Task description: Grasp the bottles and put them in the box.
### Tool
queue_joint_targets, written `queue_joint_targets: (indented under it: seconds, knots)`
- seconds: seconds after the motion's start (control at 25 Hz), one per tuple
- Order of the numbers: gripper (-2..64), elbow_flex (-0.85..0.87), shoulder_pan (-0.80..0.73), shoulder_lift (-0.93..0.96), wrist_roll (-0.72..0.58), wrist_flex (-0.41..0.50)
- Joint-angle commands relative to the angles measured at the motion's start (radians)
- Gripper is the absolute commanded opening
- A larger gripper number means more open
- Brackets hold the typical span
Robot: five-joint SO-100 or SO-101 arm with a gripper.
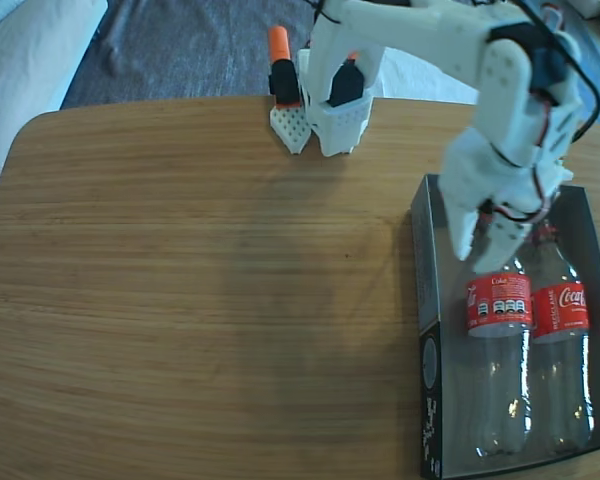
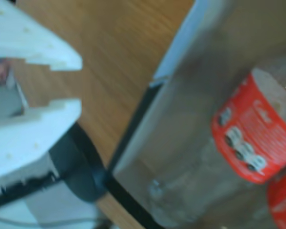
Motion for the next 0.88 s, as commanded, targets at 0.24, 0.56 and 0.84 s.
queue_joint_targets:
  seconds: [0.24, 0.56, 0.84]
  knots:
    - [-0.3, 0.242, 0.166, 0.347, 0.204, -0.117]
    - [-0.4, 0.541, 0.261, 0.6, 0.307, -0.281]
    - [-0.5, 0.772, 0.333, 0.741, 0.394, -0.333]
